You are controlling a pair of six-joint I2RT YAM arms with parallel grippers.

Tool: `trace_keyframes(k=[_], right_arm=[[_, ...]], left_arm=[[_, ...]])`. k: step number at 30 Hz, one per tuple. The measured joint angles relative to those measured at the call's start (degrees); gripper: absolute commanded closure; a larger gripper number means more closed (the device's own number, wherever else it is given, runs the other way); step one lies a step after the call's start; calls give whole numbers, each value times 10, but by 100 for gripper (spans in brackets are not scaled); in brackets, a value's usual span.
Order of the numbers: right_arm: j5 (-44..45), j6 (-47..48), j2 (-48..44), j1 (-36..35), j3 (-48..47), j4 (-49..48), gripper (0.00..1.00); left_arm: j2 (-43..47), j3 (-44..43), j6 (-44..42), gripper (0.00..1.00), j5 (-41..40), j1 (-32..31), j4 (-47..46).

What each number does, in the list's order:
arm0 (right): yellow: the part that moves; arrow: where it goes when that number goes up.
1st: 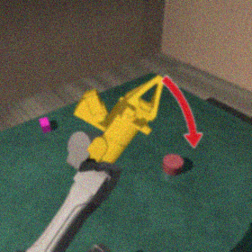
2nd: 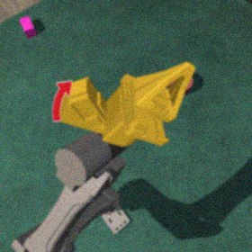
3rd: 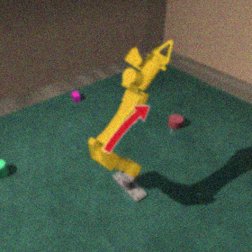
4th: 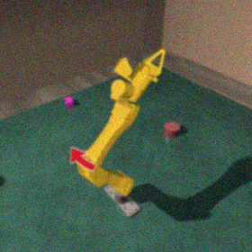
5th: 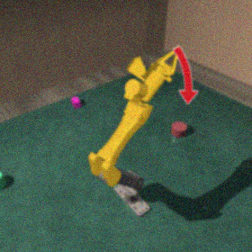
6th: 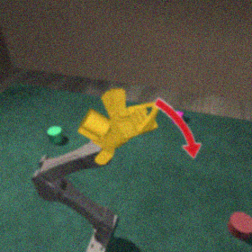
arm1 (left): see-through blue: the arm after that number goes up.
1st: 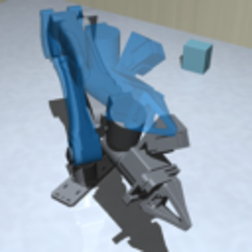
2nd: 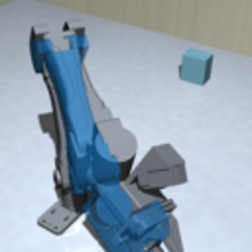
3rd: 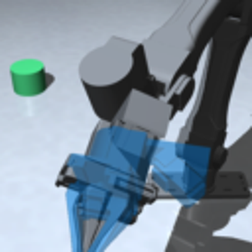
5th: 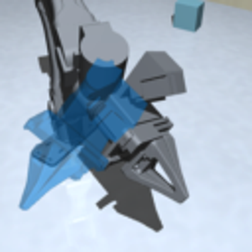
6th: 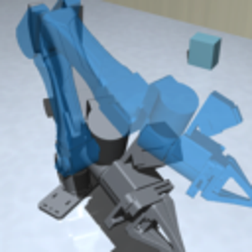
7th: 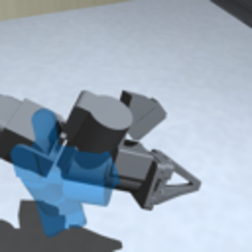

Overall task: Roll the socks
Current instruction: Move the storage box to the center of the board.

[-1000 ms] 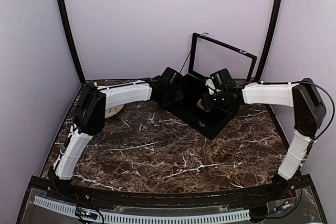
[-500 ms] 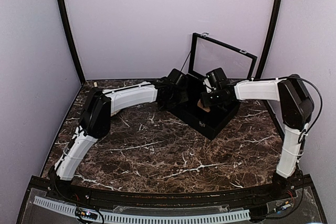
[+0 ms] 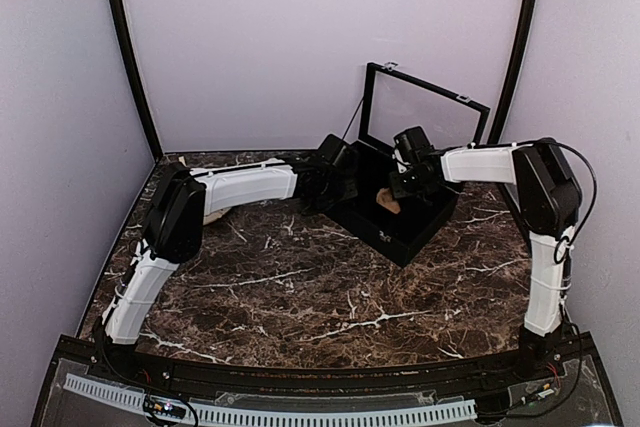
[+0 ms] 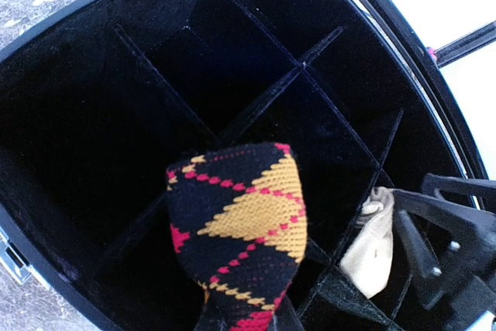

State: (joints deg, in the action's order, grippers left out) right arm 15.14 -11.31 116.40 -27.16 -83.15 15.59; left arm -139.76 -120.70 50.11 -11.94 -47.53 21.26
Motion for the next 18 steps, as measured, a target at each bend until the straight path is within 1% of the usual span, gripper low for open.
trace_keyframes(k=[4,10,14,16,18], right_arm=[[12,3,30,1,-19,16,48],[22,7,40,1,-32,31,44],[22,12,63,3,-68,63,39],[23,13,66,3,-75,70,33],[24,14,67,5,-78,73,30]], left_arm=[[1,3,-1,100,0,0,-3],[6,15,-2,100,0,0,-15],[9,22,-2,100,1,0,-20],[12,27,-2,100,1,0,-25],[14,32,-2,100,1,0,-30]])
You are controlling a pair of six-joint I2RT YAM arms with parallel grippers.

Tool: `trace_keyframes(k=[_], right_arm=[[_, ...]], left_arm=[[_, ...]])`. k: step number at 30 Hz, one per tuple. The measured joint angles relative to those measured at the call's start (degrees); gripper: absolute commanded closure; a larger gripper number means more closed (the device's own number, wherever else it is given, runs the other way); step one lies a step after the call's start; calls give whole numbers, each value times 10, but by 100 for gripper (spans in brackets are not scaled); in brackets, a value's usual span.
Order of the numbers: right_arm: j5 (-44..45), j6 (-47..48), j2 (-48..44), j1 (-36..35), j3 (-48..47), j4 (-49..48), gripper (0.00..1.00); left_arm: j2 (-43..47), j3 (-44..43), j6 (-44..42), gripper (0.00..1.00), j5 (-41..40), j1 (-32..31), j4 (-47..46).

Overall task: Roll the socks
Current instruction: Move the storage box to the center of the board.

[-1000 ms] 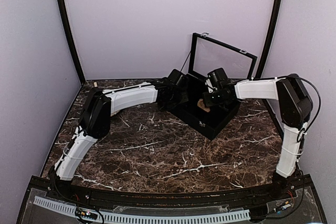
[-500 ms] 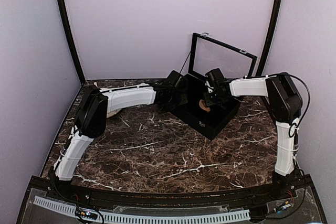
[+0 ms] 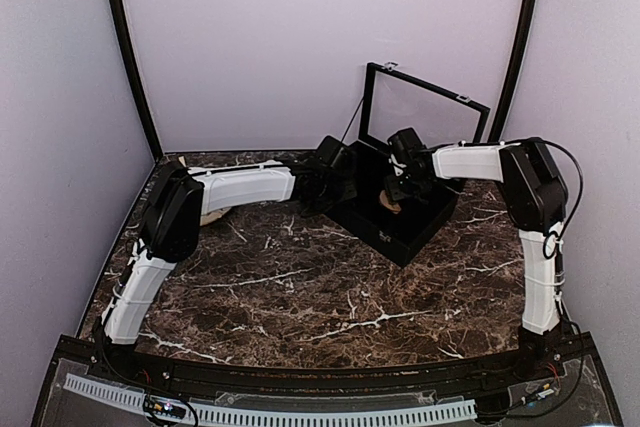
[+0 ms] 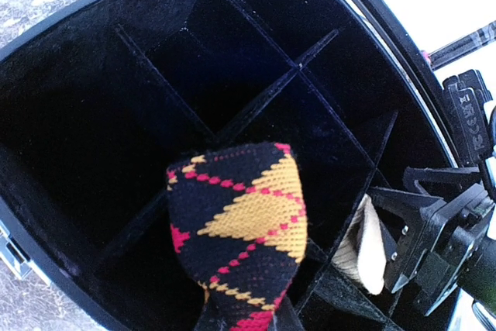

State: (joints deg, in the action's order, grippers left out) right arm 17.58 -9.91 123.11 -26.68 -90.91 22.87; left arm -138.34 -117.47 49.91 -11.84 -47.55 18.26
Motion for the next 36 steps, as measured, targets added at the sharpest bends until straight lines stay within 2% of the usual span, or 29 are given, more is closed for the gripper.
trace_keyframes(k=[3,5,6,8,9,11,13,17,20,29,36], right_arm=[[1,3,0,2,-2,3,30],[0,5,0,2,-3,4,34],[-1,5,0,2,-4,5,39],[-13,6,2,5,-9,13,54],[-21,10,4,5,-12,16,65],[-44,12,11,7,-20,23,78],[-68,21,15,8,-28,33,88],[-118,75,12,17,-26,40,96],[-136,86,0,20,-7,33,100],[-149,60,-49,3,73,0,100],[-128,22,-93,-33,137,-14,100]], left_arm=[[5,9,0,100,2,0,-6],[6,11,0,100,2,0,-8],[6,12,0,100,2,0,-9],[7,13,0,100,2,0,-10],[7,13,0,100,2,0,-11],[7,13,0,100,2,0,-11],[7,14,0,100,2,0,-12],[7,14,0,100,2,0,-11],[10,18,0,100,1,0,-8],[52,83,-9,100,1,-1,-22],[85,129,-76,100,9,-3,-18]])
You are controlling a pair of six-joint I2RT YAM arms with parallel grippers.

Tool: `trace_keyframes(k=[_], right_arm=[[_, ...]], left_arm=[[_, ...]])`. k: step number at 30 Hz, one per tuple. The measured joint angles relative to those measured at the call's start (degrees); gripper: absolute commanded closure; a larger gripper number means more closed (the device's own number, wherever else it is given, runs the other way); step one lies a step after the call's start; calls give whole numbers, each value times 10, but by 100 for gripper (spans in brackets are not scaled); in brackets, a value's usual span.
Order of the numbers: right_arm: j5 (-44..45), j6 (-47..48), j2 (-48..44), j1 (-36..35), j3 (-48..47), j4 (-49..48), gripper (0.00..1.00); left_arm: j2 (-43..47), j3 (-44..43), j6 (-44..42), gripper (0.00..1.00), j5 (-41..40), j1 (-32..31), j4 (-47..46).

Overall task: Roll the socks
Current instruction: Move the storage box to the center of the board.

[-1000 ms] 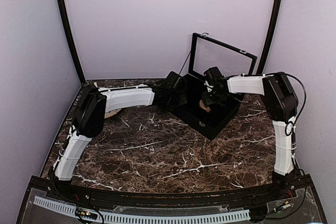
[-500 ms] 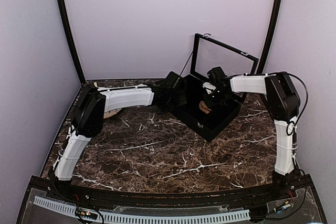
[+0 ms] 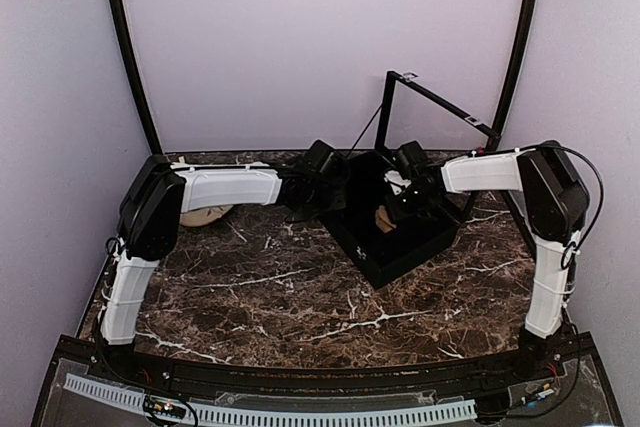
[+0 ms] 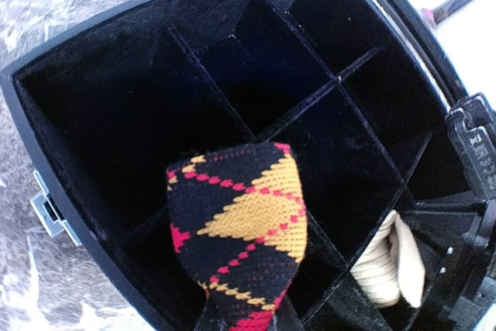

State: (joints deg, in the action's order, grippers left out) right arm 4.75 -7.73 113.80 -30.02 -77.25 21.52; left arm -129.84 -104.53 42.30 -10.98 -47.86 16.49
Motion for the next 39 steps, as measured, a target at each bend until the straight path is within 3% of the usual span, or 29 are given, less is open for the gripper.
trace_keyframes(k=[14,25,39], right_arm=[[36,-53,-32,-45,41,6,100],[55,-89,-48,-75,56,22,100],[60,-114,-68,-103,80,25,100]], left_arm=[[7,-12,-165,100,44,9,65],[-17,-63,-205,100,142,32,134],[-22,-81,-250,100,183,43,195]])
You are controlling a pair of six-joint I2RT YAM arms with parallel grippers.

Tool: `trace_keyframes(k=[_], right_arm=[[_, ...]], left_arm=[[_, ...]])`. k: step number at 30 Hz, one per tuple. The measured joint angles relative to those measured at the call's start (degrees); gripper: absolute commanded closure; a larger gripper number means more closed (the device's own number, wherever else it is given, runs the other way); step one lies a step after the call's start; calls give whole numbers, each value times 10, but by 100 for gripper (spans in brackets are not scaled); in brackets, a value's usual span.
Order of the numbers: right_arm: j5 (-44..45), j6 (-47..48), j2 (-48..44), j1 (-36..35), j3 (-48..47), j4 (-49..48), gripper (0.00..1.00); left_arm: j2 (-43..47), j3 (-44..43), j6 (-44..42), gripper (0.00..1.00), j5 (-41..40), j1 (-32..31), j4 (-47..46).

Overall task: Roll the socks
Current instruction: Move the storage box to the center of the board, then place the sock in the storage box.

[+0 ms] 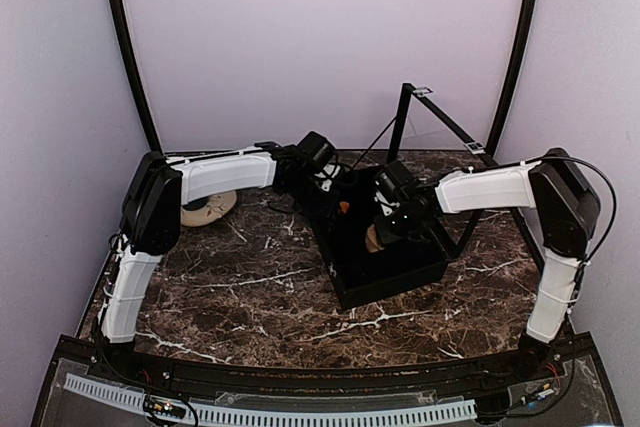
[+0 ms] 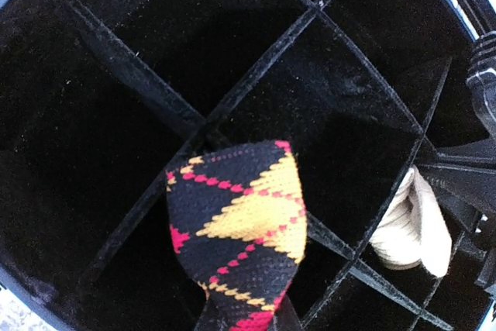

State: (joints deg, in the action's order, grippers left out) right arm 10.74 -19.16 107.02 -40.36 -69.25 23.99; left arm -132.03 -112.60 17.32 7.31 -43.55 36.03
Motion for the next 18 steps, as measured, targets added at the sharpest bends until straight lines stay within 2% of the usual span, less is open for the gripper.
trace_keyframes(k=[18], right_arm=[[3,-1,-7,-5,12,-12,100]], left_arm=[[-78,-128,-71,100,-13,-4,122]])
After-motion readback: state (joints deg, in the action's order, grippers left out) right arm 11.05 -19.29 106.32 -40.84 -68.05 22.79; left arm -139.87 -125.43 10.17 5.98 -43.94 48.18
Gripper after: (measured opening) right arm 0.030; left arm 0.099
